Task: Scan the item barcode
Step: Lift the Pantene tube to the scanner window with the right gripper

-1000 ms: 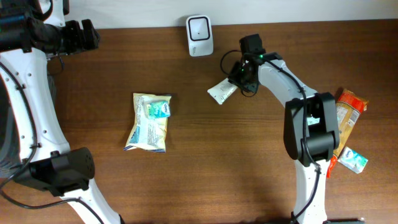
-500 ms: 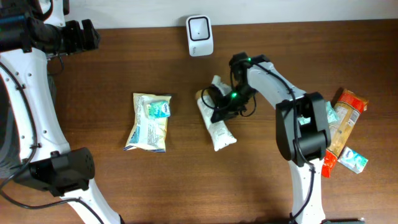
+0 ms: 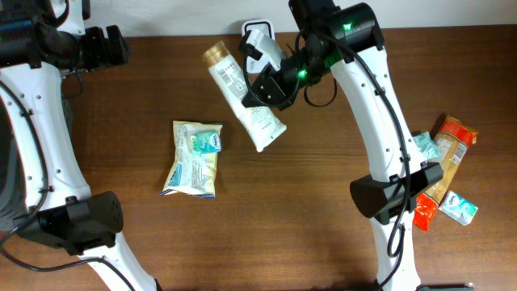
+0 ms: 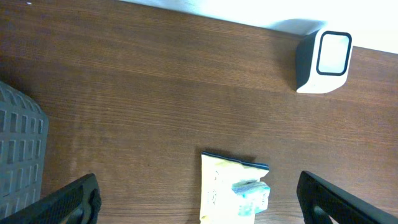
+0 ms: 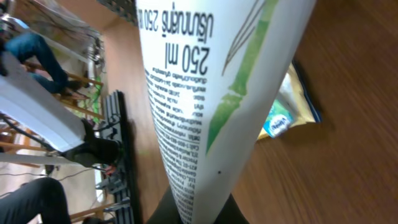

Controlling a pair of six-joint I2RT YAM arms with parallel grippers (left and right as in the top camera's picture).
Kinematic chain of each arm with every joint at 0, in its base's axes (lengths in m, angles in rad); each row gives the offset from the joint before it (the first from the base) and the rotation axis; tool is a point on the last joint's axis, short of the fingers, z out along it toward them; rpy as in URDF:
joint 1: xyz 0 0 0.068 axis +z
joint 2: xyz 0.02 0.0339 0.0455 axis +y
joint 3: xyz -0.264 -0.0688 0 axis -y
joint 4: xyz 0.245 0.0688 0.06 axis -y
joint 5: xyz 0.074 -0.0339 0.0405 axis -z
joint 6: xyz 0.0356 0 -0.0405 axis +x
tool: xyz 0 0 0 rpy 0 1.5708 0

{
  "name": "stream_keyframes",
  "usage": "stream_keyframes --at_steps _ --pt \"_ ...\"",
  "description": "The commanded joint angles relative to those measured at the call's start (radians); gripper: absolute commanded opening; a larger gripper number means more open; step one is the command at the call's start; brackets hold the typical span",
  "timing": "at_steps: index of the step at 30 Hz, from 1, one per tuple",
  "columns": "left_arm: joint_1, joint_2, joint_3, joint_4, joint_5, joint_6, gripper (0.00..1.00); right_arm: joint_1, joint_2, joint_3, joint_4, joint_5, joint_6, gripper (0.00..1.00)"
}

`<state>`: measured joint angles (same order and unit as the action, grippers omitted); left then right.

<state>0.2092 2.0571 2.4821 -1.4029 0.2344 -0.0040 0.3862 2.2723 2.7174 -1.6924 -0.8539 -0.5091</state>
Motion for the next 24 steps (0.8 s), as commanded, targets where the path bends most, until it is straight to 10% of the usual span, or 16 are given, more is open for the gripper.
stream_keyframes --at_steps 1,8,12,24 --pt "0.003 0.007 0.002 0.002 0.001 0.008 0.99 0.019 -0.035 0.022 0.055 0.209 -0.009 0.04" --pt "0.003 0.007 0.002 0.002 0.000 0.008 0.99 0.075 0.093 0.008 0.583 1.081 0.129 0.04" --pt "0.003 0.007 0.002 0.002 0.000 0.008 0.99 0.070 0.231 0.007 0.945 1.398 -0.069 0.04" --pt "0.003 0.007 0.002 0.002 0.001 0.008 0.99 0.064 0.464 -0.064 1.122 1.521 -0.216 0.04"
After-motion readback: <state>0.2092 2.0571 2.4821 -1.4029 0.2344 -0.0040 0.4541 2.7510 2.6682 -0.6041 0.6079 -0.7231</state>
